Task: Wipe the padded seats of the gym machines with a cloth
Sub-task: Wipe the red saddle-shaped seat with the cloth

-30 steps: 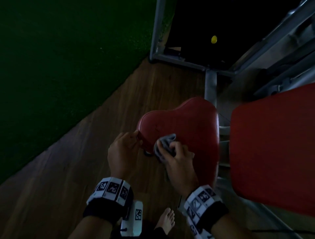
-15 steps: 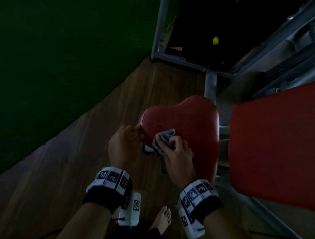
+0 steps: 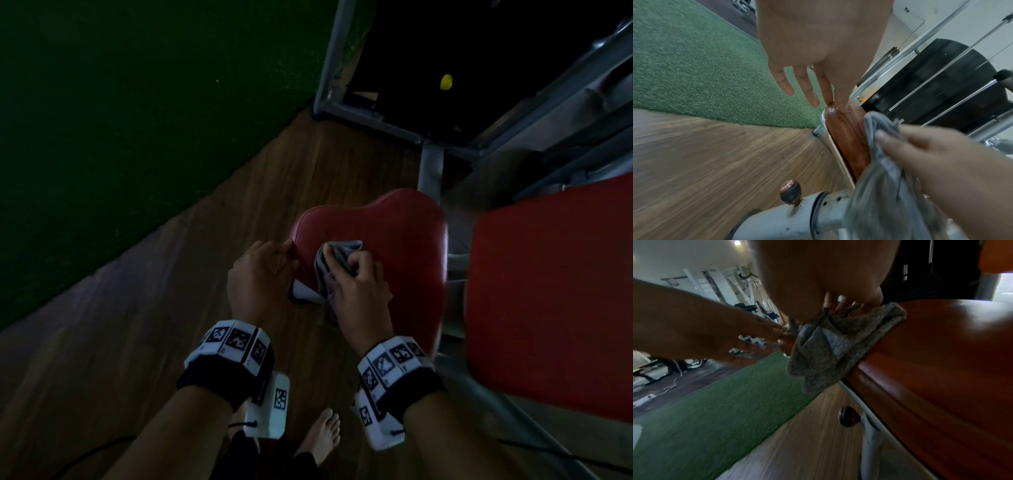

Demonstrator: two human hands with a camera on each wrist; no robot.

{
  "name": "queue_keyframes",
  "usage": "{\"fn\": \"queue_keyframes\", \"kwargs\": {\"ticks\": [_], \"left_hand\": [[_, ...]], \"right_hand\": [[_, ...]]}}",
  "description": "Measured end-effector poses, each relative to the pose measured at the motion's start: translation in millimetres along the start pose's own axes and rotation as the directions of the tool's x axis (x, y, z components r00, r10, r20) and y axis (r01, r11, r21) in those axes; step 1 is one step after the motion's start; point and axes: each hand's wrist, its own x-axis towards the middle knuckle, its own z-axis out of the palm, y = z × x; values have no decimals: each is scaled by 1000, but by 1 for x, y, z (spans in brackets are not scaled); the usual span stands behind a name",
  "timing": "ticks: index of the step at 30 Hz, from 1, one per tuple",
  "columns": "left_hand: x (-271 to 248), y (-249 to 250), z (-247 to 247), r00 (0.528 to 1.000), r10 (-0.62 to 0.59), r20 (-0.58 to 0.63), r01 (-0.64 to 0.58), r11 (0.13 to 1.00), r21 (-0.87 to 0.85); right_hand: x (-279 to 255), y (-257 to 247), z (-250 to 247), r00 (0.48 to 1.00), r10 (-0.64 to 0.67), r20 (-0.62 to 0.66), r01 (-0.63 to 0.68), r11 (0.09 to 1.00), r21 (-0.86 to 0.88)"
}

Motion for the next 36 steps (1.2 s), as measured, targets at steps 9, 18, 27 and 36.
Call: {"fn": "queue_keyframes", "kwargs": {"ticks": [9, 18, 27, 36], "left_hand": [[-1, 0, 0, 1000, 10, 11, -10, 999, -33], [-2, 0, 2, 1000, -1, 28, 1, 1000, -2], [-2, 0, 1, 999, -8, 35, 8, 1000, -1], [-1, 6, -6, 994, 65, 90, -70, 996, 62]], "right_hand": [[-14, 14, 0, 999, -27, 26, 27, 1000, -3], [15, 0, -3, 1000, 17, -24, -16, 999, 42], [17, -1, -2, 998, 51, -34, -48, 995, 82], [-6, 18, -10, 1000, 25, 12, -26, 990, 141]]}}
